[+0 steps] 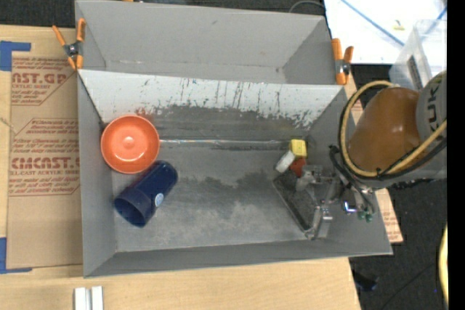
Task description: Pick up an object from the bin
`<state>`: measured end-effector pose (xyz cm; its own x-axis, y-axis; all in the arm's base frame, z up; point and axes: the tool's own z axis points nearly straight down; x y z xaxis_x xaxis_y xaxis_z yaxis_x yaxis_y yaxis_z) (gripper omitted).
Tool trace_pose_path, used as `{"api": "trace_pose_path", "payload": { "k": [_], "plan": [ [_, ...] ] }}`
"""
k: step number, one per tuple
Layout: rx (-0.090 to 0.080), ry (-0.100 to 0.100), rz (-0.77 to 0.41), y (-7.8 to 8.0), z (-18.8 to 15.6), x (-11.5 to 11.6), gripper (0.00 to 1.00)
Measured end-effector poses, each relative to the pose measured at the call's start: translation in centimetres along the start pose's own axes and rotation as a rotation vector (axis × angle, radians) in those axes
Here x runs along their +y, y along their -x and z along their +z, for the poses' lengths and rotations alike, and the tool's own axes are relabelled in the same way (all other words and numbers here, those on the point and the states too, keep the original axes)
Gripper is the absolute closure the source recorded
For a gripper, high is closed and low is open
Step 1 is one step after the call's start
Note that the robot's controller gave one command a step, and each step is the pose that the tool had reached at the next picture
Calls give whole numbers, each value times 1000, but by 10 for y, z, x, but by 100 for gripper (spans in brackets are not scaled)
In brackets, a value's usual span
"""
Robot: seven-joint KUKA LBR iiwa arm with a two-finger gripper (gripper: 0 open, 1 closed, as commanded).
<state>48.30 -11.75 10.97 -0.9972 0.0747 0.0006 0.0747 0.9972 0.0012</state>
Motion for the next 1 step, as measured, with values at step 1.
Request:
{"api": "trace_pose_path", "payload": {
  "k": [1],
  "plan": [
    [-18, 1, 314, 11, 31, -15, 0]
  ]
}}
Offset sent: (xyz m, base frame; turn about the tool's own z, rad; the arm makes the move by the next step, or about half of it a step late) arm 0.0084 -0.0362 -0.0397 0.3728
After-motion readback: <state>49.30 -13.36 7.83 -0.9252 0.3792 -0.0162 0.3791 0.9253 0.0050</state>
